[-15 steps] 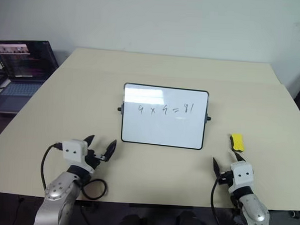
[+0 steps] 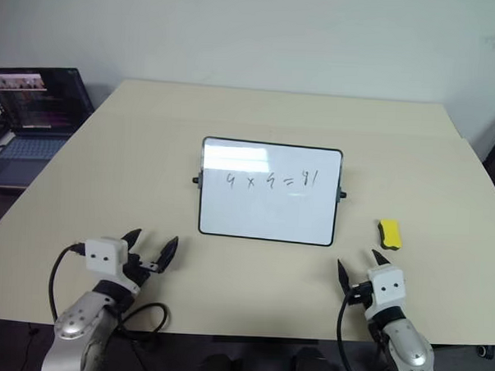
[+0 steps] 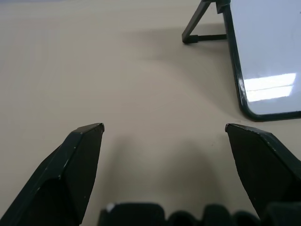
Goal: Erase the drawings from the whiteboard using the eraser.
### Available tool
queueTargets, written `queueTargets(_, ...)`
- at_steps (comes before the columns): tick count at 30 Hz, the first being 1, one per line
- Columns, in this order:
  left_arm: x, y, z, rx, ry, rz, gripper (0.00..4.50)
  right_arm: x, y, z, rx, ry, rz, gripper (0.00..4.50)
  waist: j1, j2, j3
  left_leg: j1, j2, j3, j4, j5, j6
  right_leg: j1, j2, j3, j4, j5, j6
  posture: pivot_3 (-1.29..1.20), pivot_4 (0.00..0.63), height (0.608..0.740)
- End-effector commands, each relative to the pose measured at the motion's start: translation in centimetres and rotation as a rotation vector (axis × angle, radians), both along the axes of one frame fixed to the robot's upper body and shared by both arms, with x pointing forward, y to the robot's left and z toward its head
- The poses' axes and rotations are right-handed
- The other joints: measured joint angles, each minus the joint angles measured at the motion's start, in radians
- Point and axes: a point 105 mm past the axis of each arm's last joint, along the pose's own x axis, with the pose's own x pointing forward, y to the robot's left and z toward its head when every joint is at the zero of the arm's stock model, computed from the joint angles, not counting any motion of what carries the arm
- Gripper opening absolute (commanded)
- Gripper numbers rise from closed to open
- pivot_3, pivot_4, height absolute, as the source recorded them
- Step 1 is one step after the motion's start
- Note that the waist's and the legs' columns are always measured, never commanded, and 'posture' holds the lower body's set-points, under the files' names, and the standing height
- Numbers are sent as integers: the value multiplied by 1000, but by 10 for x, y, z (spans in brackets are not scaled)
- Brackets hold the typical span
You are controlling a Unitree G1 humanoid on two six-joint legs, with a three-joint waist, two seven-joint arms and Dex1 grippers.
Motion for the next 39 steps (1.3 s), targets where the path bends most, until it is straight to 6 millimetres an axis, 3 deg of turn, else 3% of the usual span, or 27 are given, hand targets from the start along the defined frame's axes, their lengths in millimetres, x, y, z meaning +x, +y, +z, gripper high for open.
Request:
queueTargets(1,-3,11,18,40,-69,-15,4500,-4,12,8,19,-41,17,4462,0,0,0,0,0,0,0,0,0,0,0,0,0,0,0,0,150,740)
queueTargets(7,6,-12,32,-1,-85,-123,4500,-9,17,10,54,-60,7,4462,1,0,0,-1,-1,0,0,0,0,0,-1,0,0,0,0,0,150,740)
queueTargets(14,20,-32,57,2,-84,-358,4500,-7,11,36,43,-142,-13,4462,1,0,0,-1,0,-1,0,0,0,0,0,-1,0,0,0,0,150,740)
queueTargets(17,26,-32,64,-20,-28,-446,4500,-5,10,51,5,-184,-5,4462,0,0,0,-1,0,0,0,0,0,0,0,-3,0,0,0,0,150,740)
queueTargets(19,24,-36,69,-71,39,-534,4500,-6,15,62,-13,-211,19,4462,-2,0,0,-1,0,0,0,0,0,0,0,-4,0,0,0,0,150,740)
queueTargets(23,7,-54,78,-1,142,-770,4500,-3,19,75,-37,-211,20,4462,-11,1,1,-2,0,-1,-1,0,0,-2,1,-6,0,-1,-1,0,150,740)
queueTargets(28,-6,-73,88,105,233,-978,4500,15,0,84,26,-159,-97,4462,-8,3,2,-6,0,-8,1,0,0,-3,0,-12,0,-1,-1,0,150,740)
queueTargets(35,-7,-104,115,328,164,-1193,4500,39,-50,86,143,-61,-307,4462,1,5,4,-12,-1,-13,3,0,0,-5,0,-17,-1,-1,-2,0,150,740)
queueTargets(39,-6,-115,122,388,132,-1247,4500,46,-59,83,202,50,-340,4462,-2,8,6,-14,-1,-14,2,0,0,-6,0,-18,-1,-1,-3,0,150,740)
